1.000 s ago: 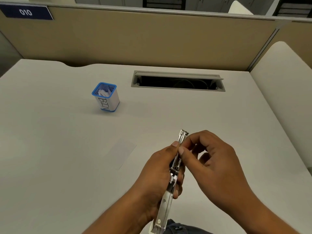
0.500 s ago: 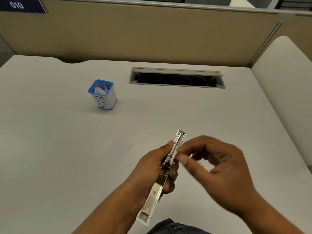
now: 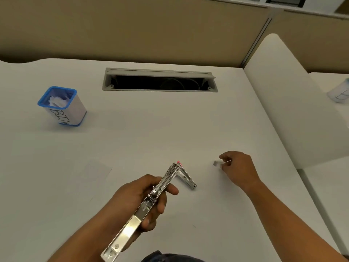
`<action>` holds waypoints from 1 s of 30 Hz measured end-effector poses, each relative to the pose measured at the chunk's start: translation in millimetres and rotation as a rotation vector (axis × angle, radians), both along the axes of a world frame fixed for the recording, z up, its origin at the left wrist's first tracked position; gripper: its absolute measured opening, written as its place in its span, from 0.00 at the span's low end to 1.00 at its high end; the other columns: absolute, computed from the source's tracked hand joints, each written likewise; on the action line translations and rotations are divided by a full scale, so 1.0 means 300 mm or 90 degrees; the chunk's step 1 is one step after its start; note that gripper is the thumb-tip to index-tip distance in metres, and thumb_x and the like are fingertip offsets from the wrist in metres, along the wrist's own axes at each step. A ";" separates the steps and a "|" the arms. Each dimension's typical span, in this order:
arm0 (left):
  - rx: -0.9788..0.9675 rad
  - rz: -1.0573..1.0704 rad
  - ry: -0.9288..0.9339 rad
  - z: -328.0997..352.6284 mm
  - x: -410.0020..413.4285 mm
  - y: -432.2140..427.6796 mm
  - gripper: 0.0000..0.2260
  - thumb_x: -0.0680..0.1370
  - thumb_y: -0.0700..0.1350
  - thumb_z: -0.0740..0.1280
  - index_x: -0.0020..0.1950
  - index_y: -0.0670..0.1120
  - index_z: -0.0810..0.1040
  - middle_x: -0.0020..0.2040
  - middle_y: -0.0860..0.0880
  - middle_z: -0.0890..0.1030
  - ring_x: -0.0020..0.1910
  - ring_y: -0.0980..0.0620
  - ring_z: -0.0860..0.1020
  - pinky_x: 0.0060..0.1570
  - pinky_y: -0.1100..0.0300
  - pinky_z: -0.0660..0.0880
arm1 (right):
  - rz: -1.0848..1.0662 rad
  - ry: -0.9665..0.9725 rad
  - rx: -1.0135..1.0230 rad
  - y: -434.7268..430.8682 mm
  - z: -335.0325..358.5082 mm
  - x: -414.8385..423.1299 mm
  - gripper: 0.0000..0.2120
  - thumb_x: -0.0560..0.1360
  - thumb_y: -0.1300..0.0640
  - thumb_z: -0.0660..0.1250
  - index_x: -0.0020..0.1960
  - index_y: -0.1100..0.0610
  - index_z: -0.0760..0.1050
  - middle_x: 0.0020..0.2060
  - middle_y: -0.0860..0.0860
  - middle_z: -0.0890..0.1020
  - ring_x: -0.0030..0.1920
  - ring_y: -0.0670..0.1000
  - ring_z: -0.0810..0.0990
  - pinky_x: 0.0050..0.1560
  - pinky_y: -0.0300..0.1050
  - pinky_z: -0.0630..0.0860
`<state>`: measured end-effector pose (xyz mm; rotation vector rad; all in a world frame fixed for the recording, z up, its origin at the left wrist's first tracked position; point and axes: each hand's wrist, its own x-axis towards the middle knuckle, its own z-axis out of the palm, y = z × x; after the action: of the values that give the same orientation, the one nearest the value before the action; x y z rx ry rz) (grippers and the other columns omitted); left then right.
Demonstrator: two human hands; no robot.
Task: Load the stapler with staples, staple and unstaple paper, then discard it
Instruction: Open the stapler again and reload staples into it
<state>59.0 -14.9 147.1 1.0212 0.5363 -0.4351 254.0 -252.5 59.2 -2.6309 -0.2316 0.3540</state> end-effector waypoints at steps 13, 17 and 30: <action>-0.097 0.043 0.095 -0.026 0.018 0.005 0.20 0.80 0.47 0.57 0.47 0.36 0.84 0.26 0.44 0.75 0.14 0.53 0.66 0.17 0.68 0.63 | 0.056 0.013 -0.003 0.086 -0.031 0.011 0.05 0.71 0.60 0.73 0.47 0.55 0.84 0.42 0.51 0.87 0.43 0.51 0.83 0.47 0.43 0.80; -0.110 0.051 0.098 -0.005 0.016 0.009 0.20 0.80 0.47 0.57 0.46 0.37 0.85 0.26 0.44 0.75 0.14 0.54 0.66 0.16 0.68 0.64 | -0.060 0.202 0.291 0.123 0.054 -0.035 0.04 0.71 0.63 0.75 0.41 0.54 0.86 0.39 0.51 0.87 0.41 0.53 0.86 0.42 0.40 0.80; -0.083 0.035 0.032 0.079 -0.050 0.006 0.18 0.79 0.48 0.59 0.46 0.39 0.85 0.27 0.46 0.76 0.15 0.55 0.67 0.18 0.66 0.64 | 0.037 0.292 0.610 0.224 0.390 -0.308 0.11 0.57 0.57 0.78 0.39 0.56 0.85 0.38 0.55 0.89 0.43 0.53 0.88 0.41 0.36 0.81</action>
<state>44.0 -13.0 170.9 0.8708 0.5728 -0.4420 161.7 -185.4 176.3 -1.5595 -0.2412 0.6552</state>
